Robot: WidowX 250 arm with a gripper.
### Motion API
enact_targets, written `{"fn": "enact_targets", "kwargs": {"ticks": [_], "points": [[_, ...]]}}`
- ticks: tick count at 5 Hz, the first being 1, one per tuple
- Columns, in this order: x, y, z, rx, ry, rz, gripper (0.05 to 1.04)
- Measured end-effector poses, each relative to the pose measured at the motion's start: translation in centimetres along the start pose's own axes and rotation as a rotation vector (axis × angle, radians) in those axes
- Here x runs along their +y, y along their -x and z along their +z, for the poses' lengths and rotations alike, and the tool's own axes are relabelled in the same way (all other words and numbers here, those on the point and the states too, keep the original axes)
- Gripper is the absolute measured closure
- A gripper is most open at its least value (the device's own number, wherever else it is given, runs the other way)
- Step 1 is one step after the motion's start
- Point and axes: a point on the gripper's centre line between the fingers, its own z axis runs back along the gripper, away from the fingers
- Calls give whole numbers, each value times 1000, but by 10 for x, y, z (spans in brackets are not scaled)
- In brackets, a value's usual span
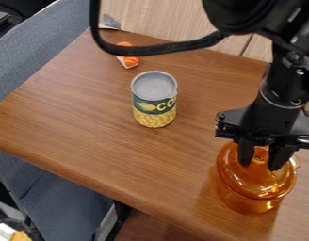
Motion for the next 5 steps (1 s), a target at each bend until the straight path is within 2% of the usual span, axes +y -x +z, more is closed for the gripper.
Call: {"fn": "enact_targets", "kwargs": {"ticks": [1, 3, 4, 5], "points": [[8, -17, 7, -4, -6, 57, 693], [20, -76, 41, -86, 39, 220, 693], [28, -108, 39, -93, 27, 309, 693], [29, -136, 23, -102, -12, 359, 693]]}}
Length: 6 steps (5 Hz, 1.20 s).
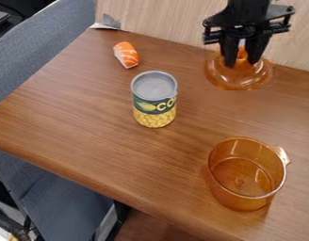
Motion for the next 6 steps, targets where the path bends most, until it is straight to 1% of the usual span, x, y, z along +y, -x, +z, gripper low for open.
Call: {"fn": "enact_targets", "kwargs": {"ticks": [1, 2, 3, 4, 5, 6], "points": [[-6, -17, -20, -8, -37, 35, 693], [-12, -27, -44, -17, -84, 56, 693], [-14, -37, -63, -26, -117, 79, 693], [-9, -38, -79, -5, -163, 88, 693], [-7, -42, -82, -10, -168, 96, 693], [-3, -45, -86, 1, -191, 115, 625]]}}
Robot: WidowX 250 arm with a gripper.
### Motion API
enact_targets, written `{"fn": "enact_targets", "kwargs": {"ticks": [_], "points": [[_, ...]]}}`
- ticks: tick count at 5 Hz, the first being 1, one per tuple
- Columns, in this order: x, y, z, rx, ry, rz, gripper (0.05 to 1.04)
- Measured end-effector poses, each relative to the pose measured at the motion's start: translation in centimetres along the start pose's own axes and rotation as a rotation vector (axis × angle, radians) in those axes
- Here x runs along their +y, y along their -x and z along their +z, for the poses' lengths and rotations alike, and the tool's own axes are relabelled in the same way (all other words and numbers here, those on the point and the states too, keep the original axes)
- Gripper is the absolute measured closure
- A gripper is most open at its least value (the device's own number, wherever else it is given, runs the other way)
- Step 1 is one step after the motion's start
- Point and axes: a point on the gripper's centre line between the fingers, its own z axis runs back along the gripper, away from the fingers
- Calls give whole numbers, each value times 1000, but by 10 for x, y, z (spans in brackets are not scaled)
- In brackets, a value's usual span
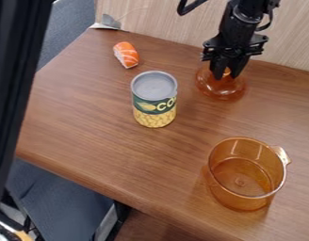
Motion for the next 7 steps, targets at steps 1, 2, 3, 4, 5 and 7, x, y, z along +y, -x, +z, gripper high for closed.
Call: {"fn": "enact_targets", "kwargs": {"ticks": [1, 2, 3, 4, 5, 7], "points": [[1, 1, 2, 17, -6, 18, 315], [3, -1, 2, 9, -16, 17, 88], [3, -1, 3, 7, -17, 20, 80], [2, -1, 3, 10, -6, 24, 84], [3, -3, 21, -6, 36, 31, 84], [8, -5, 47, -35, 96, 46, 84]]}}
